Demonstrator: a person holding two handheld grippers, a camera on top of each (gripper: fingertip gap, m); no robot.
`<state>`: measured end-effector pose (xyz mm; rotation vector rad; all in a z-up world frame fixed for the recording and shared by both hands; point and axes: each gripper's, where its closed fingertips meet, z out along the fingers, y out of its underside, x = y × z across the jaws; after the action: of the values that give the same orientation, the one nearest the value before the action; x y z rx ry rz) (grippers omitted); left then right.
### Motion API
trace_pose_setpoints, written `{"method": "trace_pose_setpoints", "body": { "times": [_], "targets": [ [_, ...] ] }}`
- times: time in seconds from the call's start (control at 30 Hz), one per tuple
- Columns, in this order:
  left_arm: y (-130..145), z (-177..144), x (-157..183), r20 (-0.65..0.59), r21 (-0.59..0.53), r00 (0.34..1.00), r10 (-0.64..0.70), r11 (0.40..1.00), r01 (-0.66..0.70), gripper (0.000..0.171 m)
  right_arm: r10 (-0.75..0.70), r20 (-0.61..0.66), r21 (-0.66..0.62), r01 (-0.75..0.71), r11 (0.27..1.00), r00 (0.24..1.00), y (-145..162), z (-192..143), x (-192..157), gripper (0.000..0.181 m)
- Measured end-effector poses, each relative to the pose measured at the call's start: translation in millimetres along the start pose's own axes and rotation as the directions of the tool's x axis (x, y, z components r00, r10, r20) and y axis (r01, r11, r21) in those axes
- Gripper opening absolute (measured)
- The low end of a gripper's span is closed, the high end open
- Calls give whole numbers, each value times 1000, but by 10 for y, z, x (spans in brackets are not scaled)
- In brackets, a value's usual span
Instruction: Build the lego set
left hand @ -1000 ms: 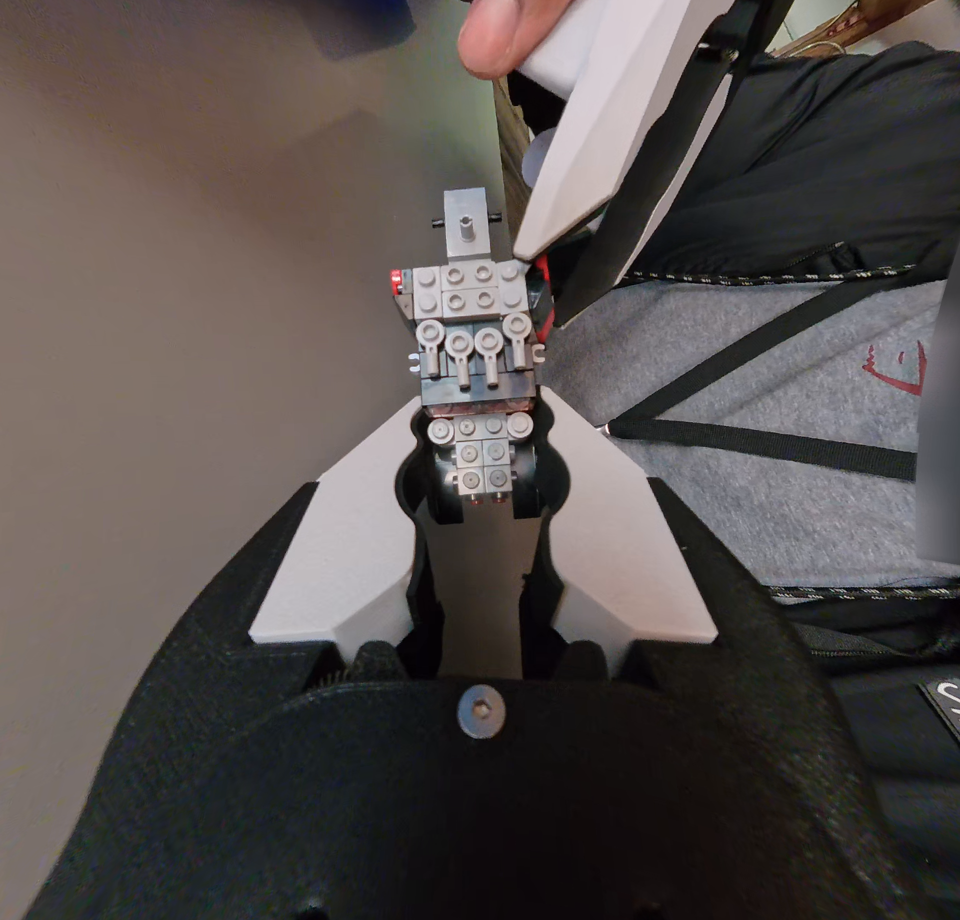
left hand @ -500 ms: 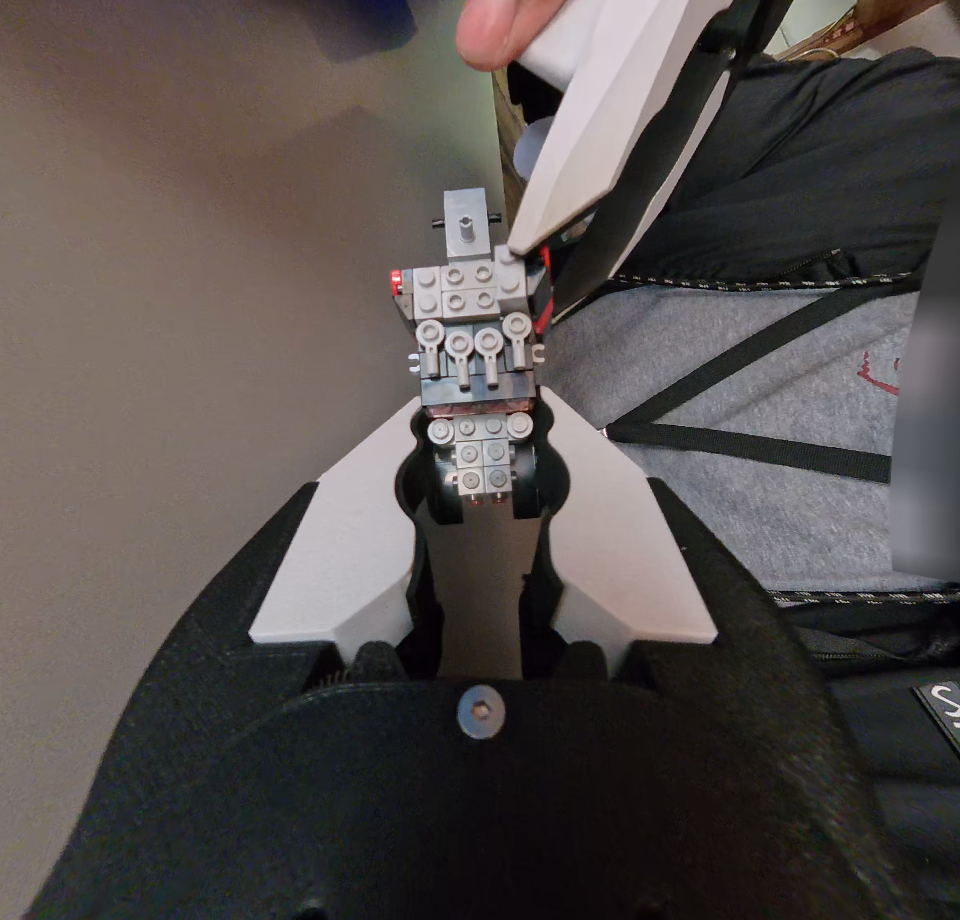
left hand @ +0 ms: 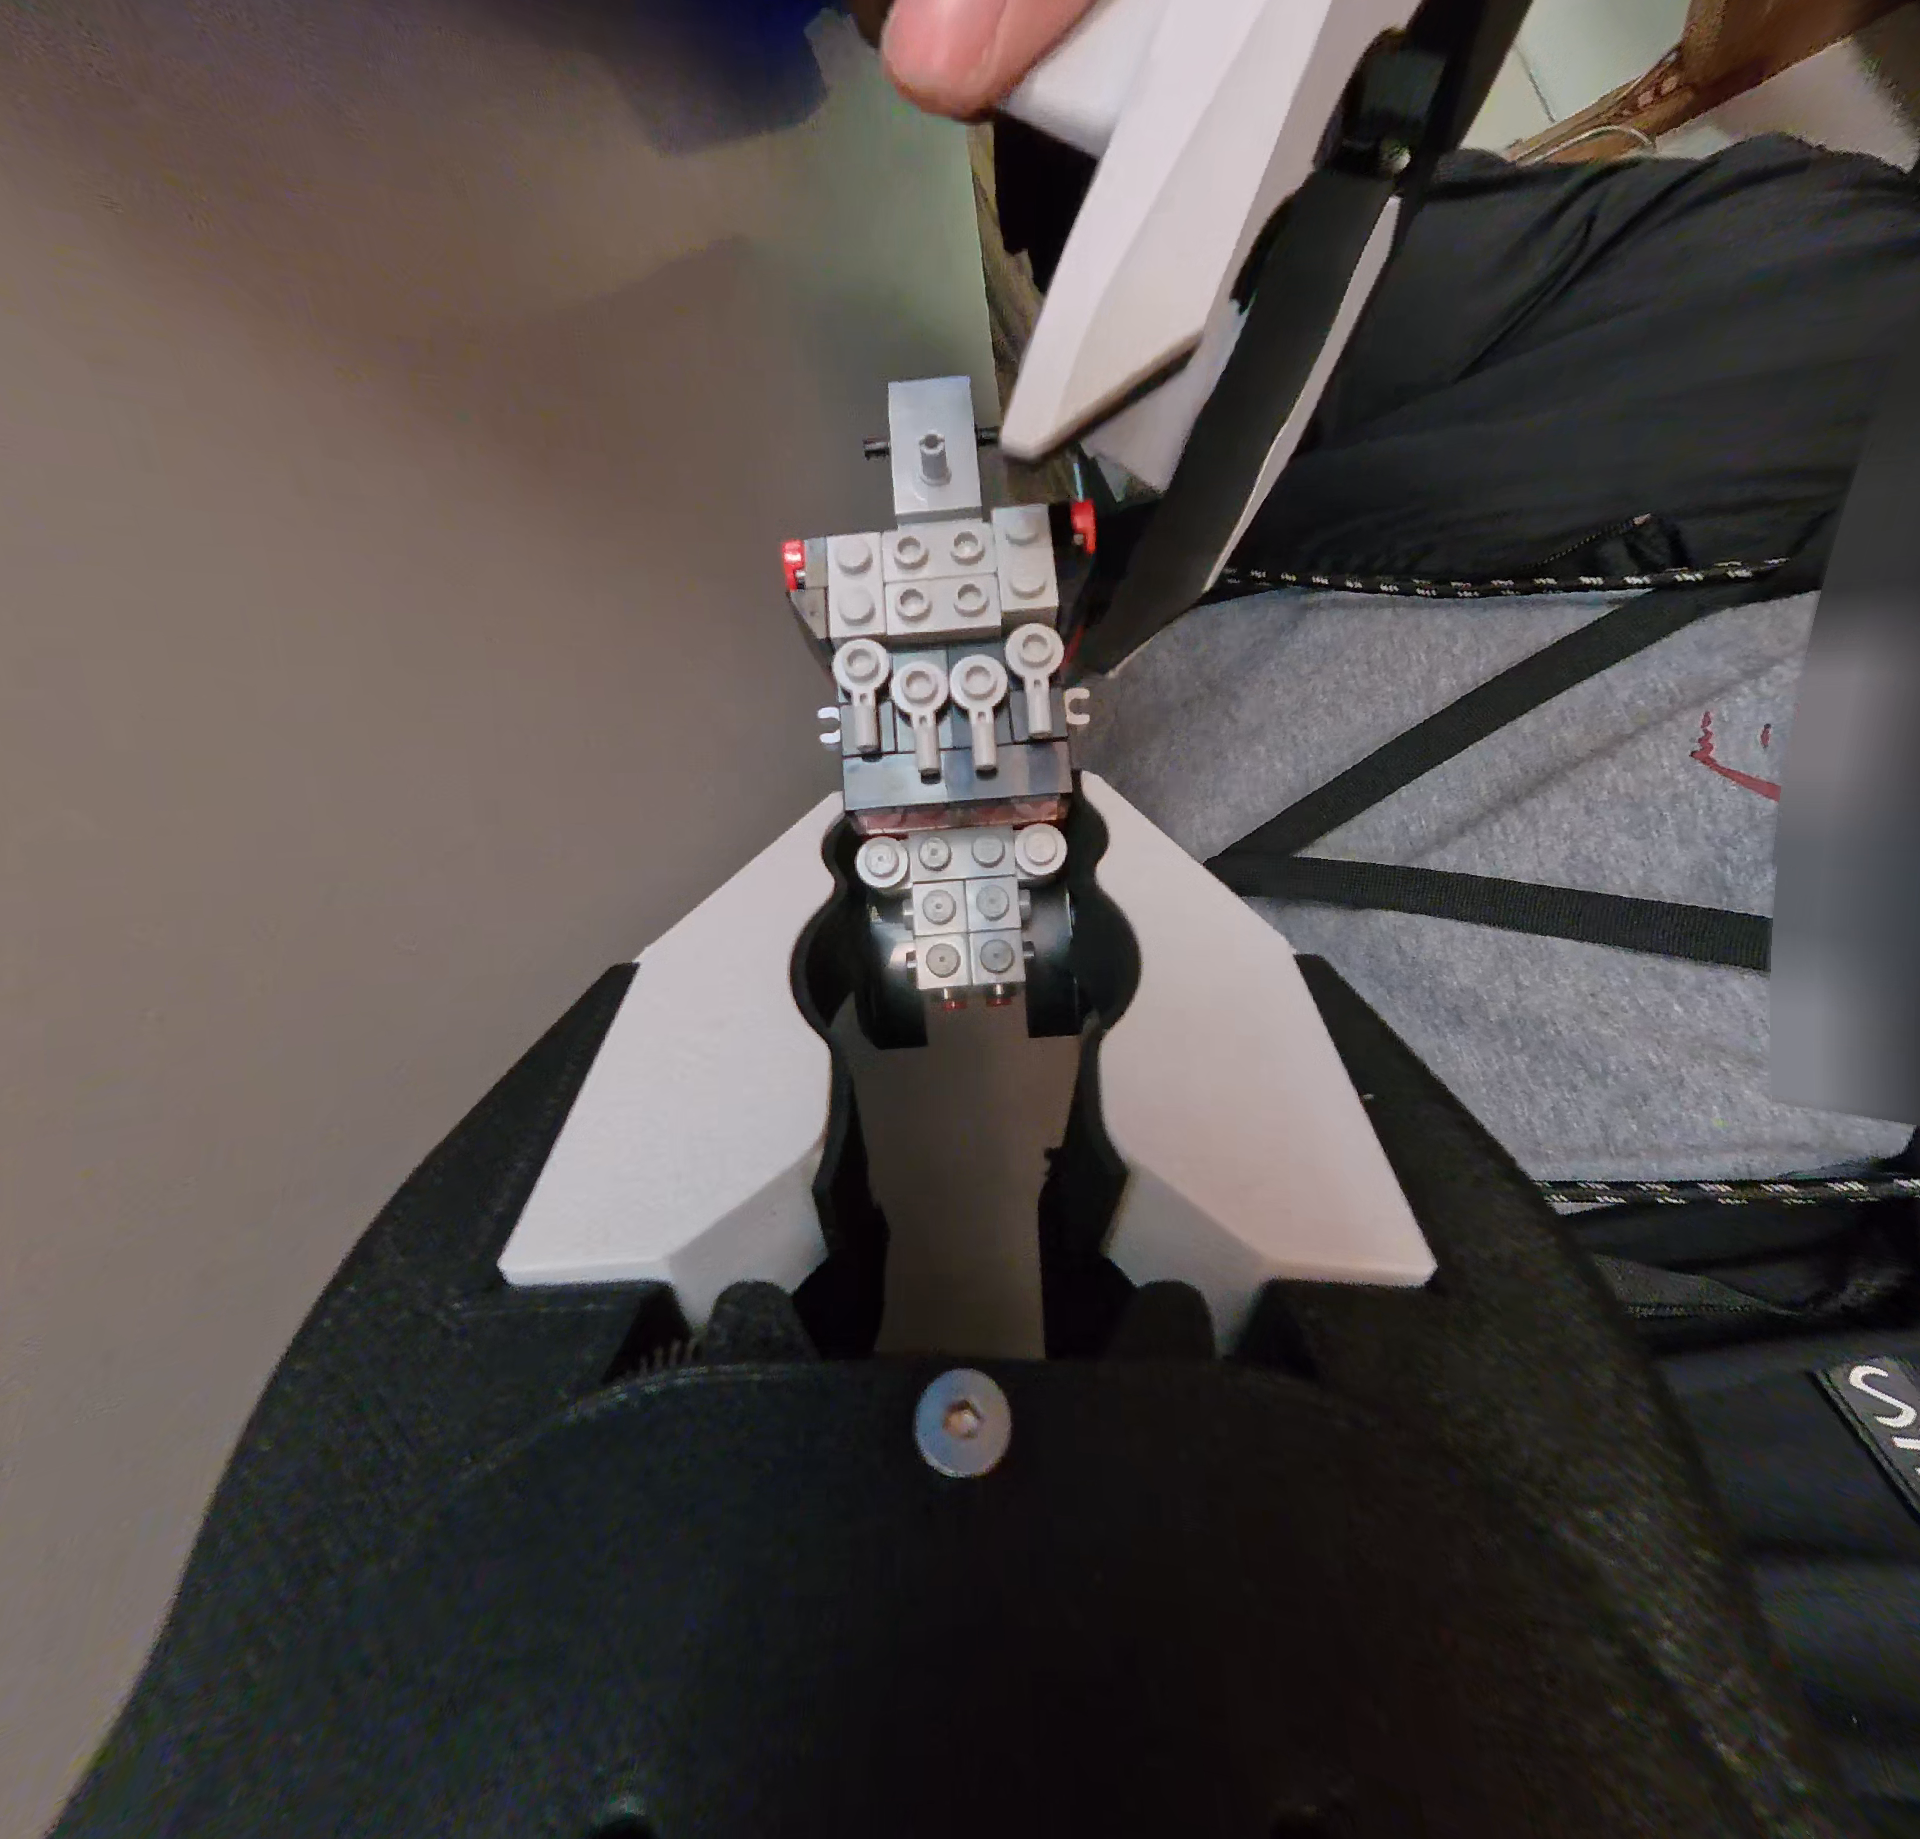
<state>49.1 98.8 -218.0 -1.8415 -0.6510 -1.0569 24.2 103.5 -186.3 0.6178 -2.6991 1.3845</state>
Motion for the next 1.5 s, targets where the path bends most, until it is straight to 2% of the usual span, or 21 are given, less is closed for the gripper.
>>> {"method": "trace_pose_setpoints", "body": {
  "times": [0.1, 0.2, 0.3, 0.5, 0.7, 1.03, 1.2, 1.5],
  "targets": [
    [-12, -11, 12, -7, 11, 1000, 5, 1000, -5, 38, 9, -26, 85, -7, 996, 1000, -33, -53, 12, 76],
    [-25, -24, 37, -18, 22, 1000, 16, 1000, -16, 38, 5, -61, 195, 7, 981, 998, -61, -116, 35, 76],
    [-26, -35, 65, -30, 30, 999, 30, 999, -29, 38, -41, -79, 248, 59, 967, 996, -75, -141, -10, 77],
    [-17, -36, 105, -44, 31, 997, 55, 998, -54, 38, -158, -99, 253, 179, 951, 982, -106, -67, -110, 79],
    [-8, -31, 113, -48, 25, 997, 57, 998, -56, 38, -210, -115, 241, 233, 942, 971, -81, 33, -103, 78],
    [-11, -27, 101, -52, 15, 998, 39, 999, -39, 38, -221, -151, 263, 254, 931, 964, -72, 101, -46, 57],
    [-44, -55, 97, -58, 35, 998, 27, 999, -25, 37, -218, -188, 280, 265, 923, 958, -87, 108, 9, 56],
    [-52, -58, 76, -51, 35, 999, 17, 999, -15, 37, -198, -175, 281, 242, 929, 964, -69, 114, 27, 56]
  ]
}}
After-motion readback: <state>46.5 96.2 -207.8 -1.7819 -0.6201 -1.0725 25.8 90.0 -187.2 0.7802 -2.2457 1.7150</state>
